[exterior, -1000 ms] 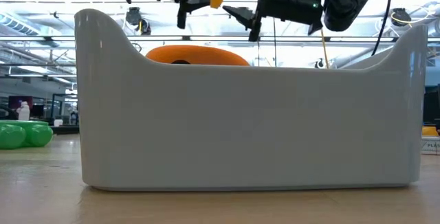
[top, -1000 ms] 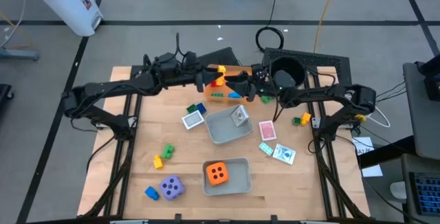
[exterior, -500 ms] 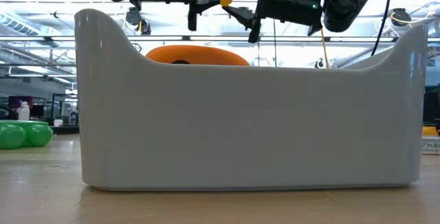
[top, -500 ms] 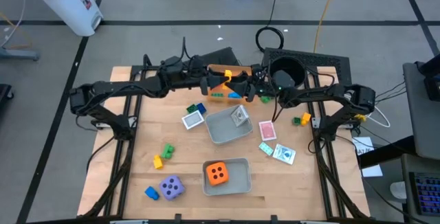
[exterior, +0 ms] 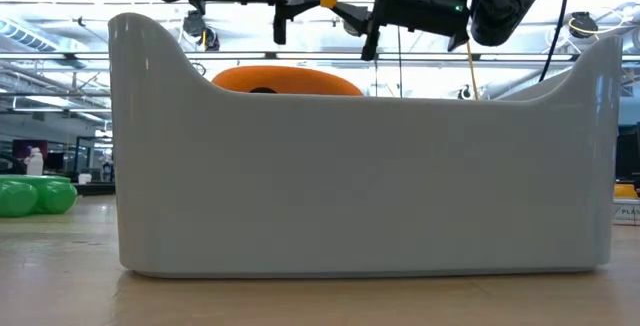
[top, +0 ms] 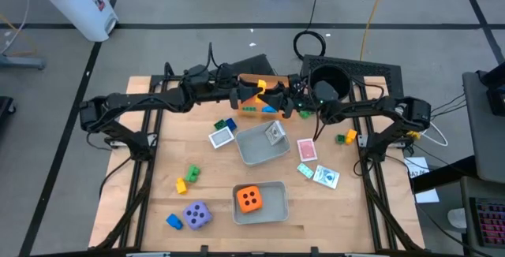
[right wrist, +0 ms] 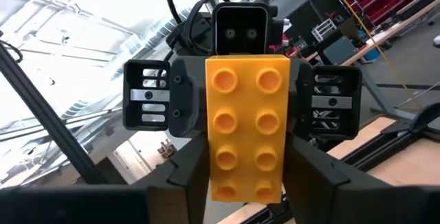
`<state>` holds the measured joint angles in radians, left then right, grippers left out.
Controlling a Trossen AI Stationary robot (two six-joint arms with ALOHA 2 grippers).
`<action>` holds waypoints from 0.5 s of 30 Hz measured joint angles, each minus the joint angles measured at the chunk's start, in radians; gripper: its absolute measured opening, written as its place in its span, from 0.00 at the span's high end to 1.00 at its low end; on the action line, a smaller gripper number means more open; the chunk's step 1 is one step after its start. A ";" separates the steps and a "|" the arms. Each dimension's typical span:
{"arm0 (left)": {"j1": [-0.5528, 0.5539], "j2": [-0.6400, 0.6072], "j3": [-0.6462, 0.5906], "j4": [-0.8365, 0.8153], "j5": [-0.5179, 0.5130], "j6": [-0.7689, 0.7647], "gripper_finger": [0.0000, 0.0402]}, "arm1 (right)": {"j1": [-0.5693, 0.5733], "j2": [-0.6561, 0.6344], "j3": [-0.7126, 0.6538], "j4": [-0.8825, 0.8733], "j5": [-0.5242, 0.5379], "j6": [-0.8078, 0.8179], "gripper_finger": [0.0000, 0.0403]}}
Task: Pick & Place Toys
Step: Put the yellow game piece into the orange bin
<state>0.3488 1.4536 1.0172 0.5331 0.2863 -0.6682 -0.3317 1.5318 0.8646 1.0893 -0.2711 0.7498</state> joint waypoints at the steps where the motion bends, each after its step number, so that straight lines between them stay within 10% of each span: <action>1: -0.001 0.000 0.000 0.000 0.000 -0.002 0.64 | 0.000 0.000 0.000 0.000 -0.001 0.000 0.66; 15: 0.000 0.000 0.000 -0.003 0.010 0.016 0.47 | 0.000 0.000 0.000 0.006 -0.023 0.002 0.66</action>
<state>0.3488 1.4536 1.0168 0.5304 0.2965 -0.6519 -0.3321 1.5318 0.8642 1.0950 -0.2942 0.7519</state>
